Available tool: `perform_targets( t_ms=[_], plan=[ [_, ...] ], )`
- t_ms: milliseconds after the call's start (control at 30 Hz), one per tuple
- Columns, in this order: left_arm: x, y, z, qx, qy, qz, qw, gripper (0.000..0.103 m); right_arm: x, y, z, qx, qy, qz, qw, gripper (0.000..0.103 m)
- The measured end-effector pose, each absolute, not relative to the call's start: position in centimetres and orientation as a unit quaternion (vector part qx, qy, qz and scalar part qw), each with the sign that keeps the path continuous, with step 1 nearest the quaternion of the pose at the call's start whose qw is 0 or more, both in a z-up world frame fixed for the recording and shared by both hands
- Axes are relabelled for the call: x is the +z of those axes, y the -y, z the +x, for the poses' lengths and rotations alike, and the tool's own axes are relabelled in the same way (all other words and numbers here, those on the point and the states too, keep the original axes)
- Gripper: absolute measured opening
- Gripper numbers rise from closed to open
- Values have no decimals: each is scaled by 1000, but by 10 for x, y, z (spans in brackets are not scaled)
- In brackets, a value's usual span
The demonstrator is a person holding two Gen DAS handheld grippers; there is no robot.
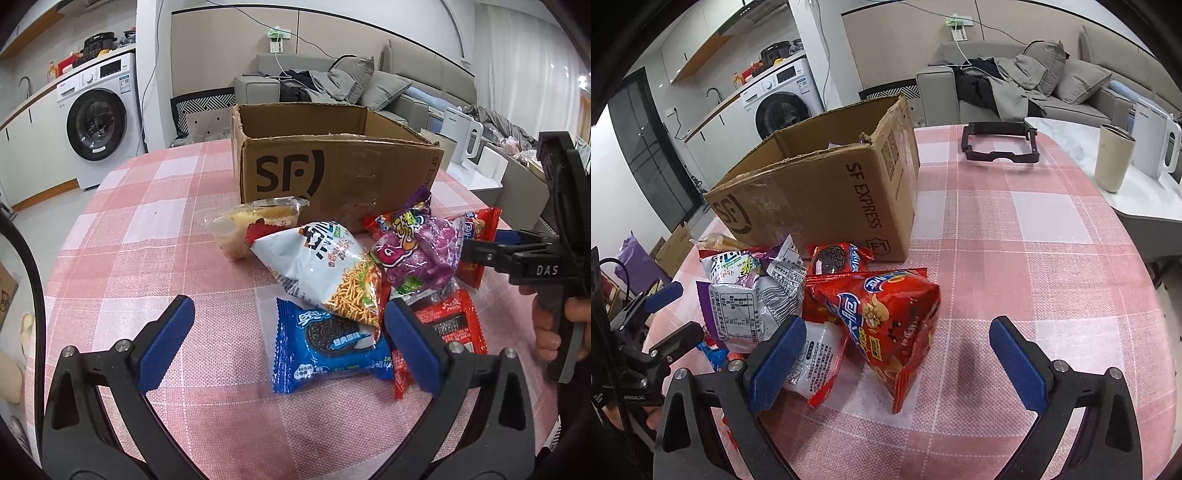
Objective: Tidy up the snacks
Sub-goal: 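Move both tools back to the snack pile, then grasp the red chip bag with the right tool while the left tool grasps the white noodle bag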
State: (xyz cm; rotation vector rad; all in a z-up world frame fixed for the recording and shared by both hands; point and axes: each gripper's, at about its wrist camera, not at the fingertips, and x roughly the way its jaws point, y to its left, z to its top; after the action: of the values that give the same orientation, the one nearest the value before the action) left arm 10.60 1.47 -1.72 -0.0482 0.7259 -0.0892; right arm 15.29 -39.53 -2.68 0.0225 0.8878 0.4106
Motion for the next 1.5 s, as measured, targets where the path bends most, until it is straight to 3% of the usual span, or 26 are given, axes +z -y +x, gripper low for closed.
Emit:
perform_targets(
  t_ms=[167, 400, 633, 733, 1500],
  plan=[
    [-20, -19, 106, -44, -354, -27, 934, 102, -35, 395, 163, 201, -439, 20, 876, 90],
    [-23, -19, 106, -42, -354, -27, 934, 102, -36, 394, 166, 210, -435, 27, 875, 86],
    [-24, -20, 106, -41, -355, -29, 934, 102, -35, 391, 161, 222, -423, 26, 878, 52],
    [-25, -20, 107, -41, -355, -29, 934, 102, -33, 395, 158, 227, -413, 33, 881, 46],
    [-23, -4, 127, -39, -369, -31, 928, 102, -10, 414, 137, 229, -383, 62, 893, 45]
  ],
)
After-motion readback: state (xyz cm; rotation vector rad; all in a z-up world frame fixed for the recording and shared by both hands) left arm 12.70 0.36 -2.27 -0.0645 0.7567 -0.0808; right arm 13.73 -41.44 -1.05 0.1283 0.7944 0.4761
